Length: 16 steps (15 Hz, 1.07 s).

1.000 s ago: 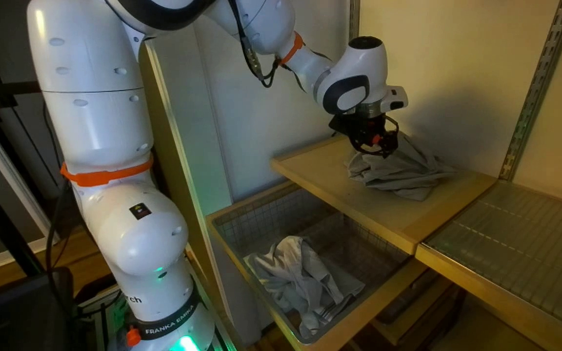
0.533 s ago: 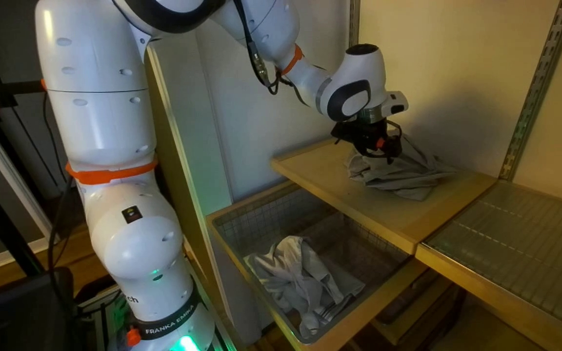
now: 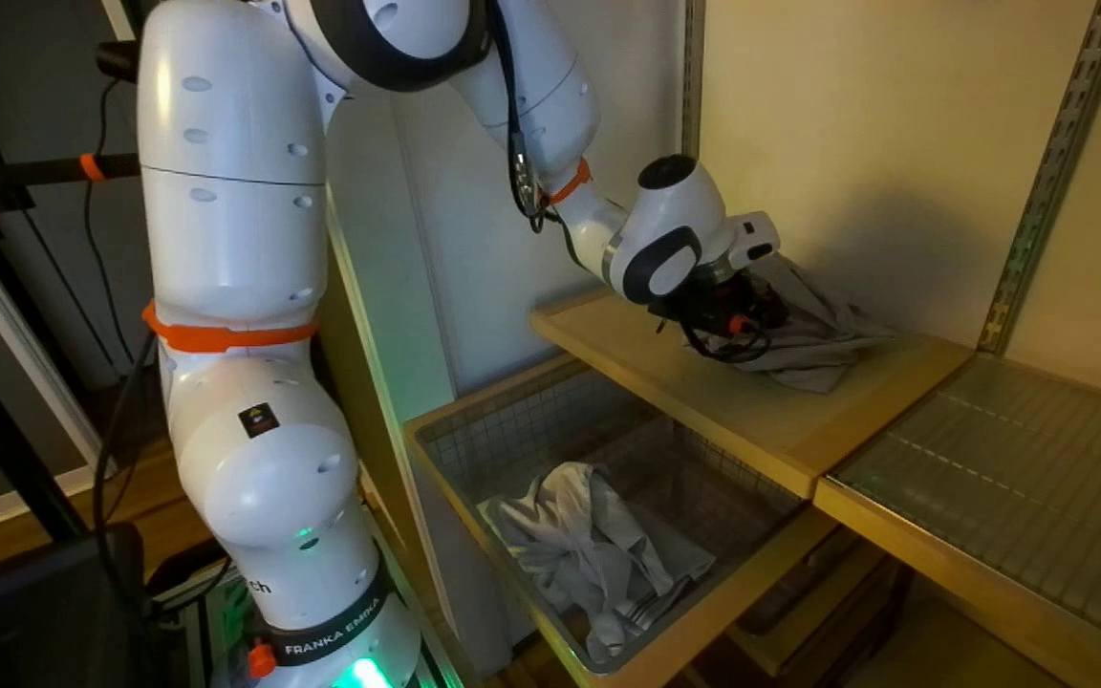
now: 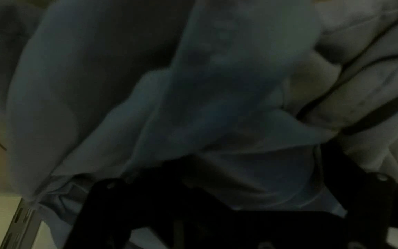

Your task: Fold the grey cloth and put it in the open drawer.

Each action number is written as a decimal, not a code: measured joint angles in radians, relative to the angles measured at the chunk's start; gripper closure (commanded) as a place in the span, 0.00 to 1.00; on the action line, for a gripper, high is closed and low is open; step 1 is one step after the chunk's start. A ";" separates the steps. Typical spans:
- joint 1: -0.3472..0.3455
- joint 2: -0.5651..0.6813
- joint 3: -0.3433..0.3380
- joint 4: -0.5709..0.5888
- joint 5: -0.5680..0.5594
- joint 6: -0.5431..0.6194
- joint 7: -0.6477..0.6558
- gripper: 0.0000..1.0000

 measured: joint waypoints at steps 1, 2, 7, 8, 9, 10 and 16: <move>0.002 0.020 0.003 -0.008 0.000 0.056 0.000 0.00; 0.002 0.040 0.005 -0.015 -0.020 0.104 0.009 0.11; 0.006 0.080 0.003 -0.022 -0.078 0.196 0.059 0.58; 0.010 0.078 -0.001 -0.022 -0.076 0.194 0.059 0.64; 0.018 0.074 -0.012 -0.021 -0.073 0.185 0.059 0.72; 0.031 0.067 -0.030 -0.021 -0.068 0.166 0.059 0.79; 0.209 -0.048 -0.265 -0.007 -0.087 -0.197 0.085 0.99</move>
